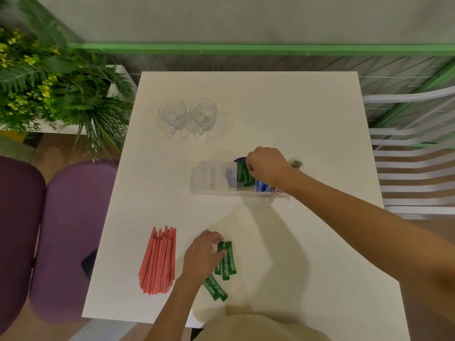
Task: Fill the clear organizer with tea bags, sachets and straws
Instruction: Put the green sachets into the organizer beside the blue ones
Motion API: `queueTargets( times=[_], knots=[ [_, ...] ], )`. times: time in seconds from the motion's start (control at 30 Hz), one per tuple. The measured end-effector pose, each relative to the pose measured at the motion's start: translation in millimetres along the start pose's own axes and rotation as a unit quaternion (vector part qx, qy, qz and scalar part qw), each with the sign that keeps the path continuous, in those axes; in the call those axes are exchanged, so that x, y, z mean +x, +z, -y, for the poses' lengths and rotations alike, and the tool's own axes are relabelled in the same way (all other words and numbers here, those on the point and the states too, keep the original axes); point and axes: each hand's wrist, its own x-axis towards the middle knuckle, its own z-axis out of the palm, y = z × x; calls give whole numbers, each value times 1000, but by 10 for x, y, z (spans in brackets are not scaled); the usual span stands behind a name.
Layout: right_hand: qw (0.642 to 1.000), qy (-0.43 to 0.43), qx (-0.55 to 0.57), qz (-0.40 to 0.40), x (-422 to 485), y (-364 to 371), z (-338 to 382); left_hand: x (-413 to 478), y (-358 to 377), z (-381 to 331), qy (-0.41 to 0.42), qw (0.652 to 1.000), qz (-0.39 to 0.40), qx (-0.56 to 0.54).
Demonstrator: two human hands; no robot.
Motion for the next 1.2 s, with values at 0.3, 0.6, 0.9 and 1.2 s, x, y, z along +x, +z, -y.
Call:
queueTargets(
  times=[0.3, 0.6, 0.9, 1.2],
  knots=[
    [999, 21, 38, -33, -83, -76, 22, 24, 57, -7, -3, 1000, -13, 26],
    [982, -74, 162, 59, -840, 504, 495, -54, 2, 29, -20, 997, -36, 61],
    [970, -6, 189, 154, -1059, 1257, 912, -61, 13, -8, -41, 998, -29, 44],
    [966, 21, 218, 136, -990, 1283, 942, -71, 6, -8, -65, 997, -45, 22]
  ],
)
